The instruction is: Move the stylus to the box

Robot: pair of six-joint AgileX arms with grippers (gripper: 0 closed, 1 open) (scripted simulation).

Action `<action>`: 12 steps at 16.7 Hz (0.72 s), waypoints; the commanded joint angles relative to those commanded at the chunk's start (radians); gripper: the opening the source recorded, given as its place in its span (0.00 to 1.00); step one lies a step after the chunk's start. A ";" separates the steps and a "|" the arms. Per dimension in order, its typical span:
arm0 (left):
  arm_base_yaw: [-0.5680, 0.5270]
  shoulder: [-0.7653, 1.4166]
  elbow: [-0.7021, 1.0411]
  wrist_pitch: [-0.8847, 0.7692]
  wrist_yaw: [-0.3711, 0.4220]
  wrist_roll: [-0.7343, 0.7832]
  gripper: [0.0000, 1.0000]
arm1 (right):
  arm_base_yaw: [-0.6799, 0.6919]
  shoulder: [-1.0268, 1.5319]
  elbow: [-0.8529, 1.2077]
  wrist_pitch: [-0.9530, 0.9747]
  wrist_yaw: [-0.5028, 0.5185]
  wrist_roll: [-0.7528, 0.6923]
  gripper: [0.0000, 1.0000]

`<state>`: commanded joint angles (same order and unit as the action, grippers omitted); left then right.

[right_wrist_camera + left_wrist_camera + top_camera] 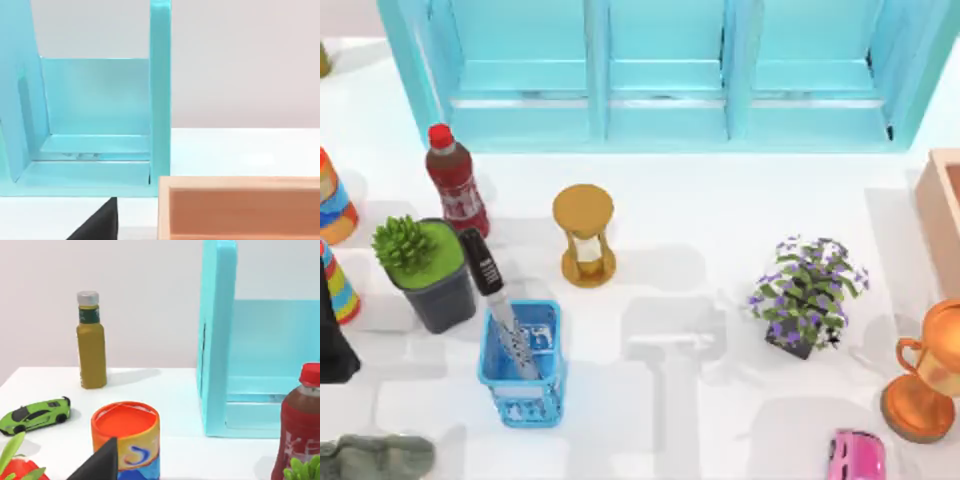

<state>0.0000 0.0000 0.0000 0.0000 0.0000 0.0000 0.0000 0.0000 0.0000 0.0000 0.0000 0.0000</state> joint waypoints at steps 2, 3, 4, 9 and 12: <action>0.000 0.000 0.000 0.000 0.000 0.000 1.00 | 0.000 0.000 0.000 0.000 0.000 0.000 1.00; 0.000 0.000 0.000 0.000 0.000 0.000 1.00 | 0.007 0.010 0.005 0.002 0.001 0.002 1.00; 0.000 0.000 0.000 0.000 0.000 0.000 1.00 | 0.020 0.031 0.016 0.005 0.002 0.006 1.00; 0.000 0.000 0.000 0.000 0.000 0.000 1.00 | 0.174 0.269 0.137 0.040 0.020 0.050 1.00; 0.000 0.000 0.000 0.000 0.000 0.000 1.00 | 0.315 0.487 0.248 0.073 0.037 0.090 1.00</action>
<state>0.0000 0.0000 0.0000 0.0000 0.0000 0.0000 0.3151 0.4872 0.2484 0.0732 0.0368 0.0903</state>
